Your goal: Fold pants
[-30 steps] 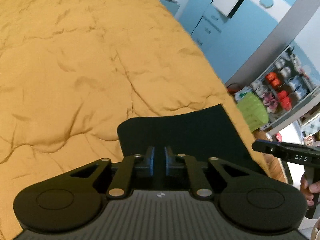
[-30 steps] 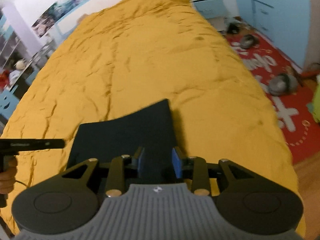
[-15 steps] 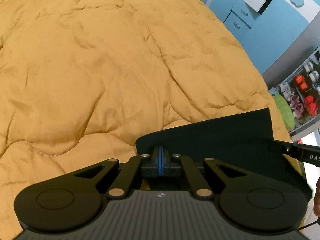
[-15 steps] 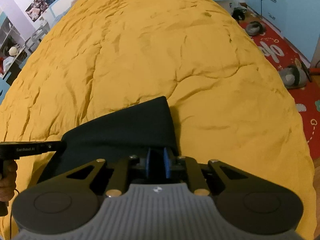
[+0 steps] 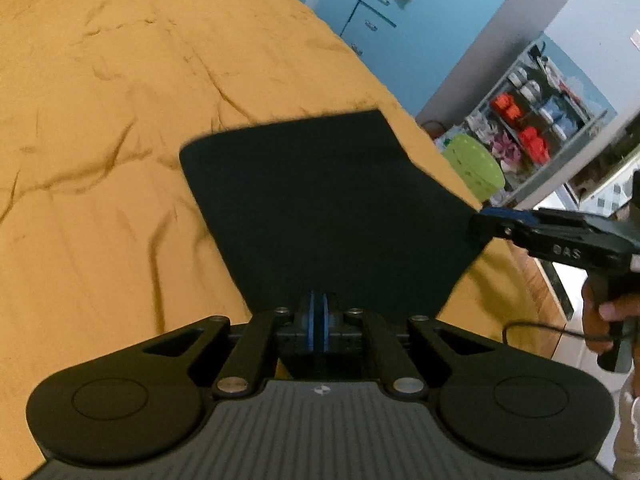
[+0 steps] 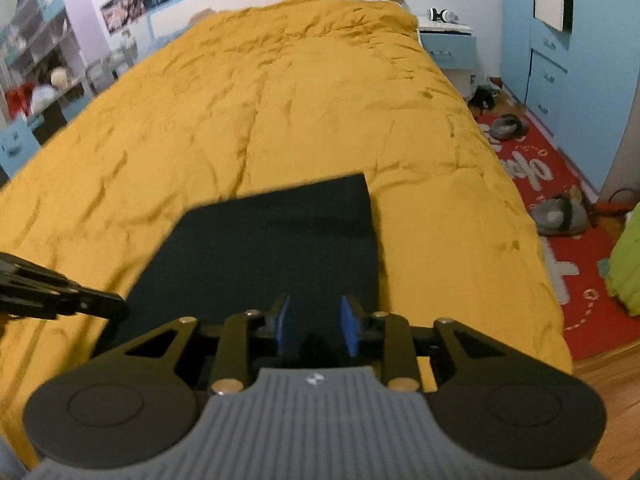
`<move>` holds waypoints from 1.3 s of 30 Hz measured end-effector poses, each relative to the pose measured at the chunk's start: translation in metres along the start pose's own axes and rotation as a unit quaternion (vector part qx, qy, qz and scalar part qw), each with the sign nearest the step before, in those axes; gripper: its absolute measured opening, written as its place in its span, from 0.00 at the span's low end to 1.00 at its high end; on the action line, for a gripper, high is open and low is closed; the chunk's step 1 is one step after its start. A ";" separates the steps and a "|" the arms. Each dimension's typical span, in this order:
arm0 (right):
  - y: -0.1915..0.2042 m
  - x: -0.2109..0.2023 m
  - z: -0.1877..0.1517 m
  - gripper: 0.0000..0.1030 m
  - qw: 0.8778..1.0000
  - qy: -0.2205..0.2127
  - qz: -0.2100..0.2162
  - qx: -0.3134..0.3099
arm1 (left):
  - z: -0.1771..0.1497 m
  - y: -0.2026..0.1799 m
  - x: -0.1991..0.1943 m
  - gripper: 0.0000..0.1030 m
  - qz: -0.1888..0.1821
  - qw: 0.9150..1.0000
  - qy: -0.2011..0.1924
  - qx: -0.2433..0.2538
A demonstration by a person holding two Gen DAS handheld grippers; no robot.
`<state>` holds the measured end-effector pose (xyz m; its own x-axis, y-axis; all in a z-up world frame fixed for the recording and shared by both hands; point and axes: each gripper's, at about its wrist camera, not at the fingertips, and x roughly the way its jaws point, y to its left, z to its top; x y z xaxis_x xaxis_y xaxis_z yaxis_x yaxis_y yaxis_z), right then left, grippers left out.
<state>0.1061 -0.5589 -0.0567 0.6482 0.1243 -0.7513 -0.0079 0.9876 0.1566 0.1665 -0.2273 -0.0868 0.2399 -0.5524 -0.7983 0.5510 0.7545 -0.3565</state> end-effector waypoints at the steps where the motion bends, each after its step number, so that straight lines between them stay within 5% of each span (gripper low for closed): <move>1: 0.000 0.003 -0.006 0.23 1.000 0.005 -0.006 -0.003 | -0.004 0.002 0.004 0.02 0.002 1.000 0.010 -0.006; 8: -0.007 0.027 -0.038 0.23 0.999 0.028 -0.016 0.021 | -0.020 0.002 0.014 0.02 0.028 0.999 0.022 -0.009; 16: -0.003 0.026 -0.037 0.24 0.999 0.032 -0.024 0.028 | -0.029 -0.004 0.004 0.02 0.038 0.999 0.020 -0.002; 21: 0.000 0.010 -0.028 0.44 0.999 0.022 -0.014 0.032 | -0.029 -0.007 -0.007 0.04 0.039 0.999 0.009 0.008; 27: -0.010 -0.007 -0.013 0.60 0.998 0.011 0.010 0.067 | -0.014 0.005 -0.024 0.39 0.027 0.999 -0.024 -0.012; 31: -0.027 -0.007 -0.004 0.70 0.994 0.010 0.042 0.105 | 0.003 0.039 -0.027 0.59 -0.026 0.995 -0.050 -0.085; 35: -0.053 0.011 0.002 0.72 0.985 0.019 0.074 0.157 | 0.015 0.080 -0.005 0.64 -0.097 0.980 -0.054 -0.168; 39: -0.083 0.042 0.000 0.72 0.967 0.036 0.118 0.222 | 0.019 0.102 0.030 0.65 -0.117 0.965 -0.035 -0.233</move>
<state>0.1339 -0.6353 -0.1013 0.6129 0.3629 -0.7019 0.1896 0.7948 0.5765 0.2448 -0.1733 -0.1379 0.2146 -0.7372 -0.6407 0.1817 0.6746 -0.7154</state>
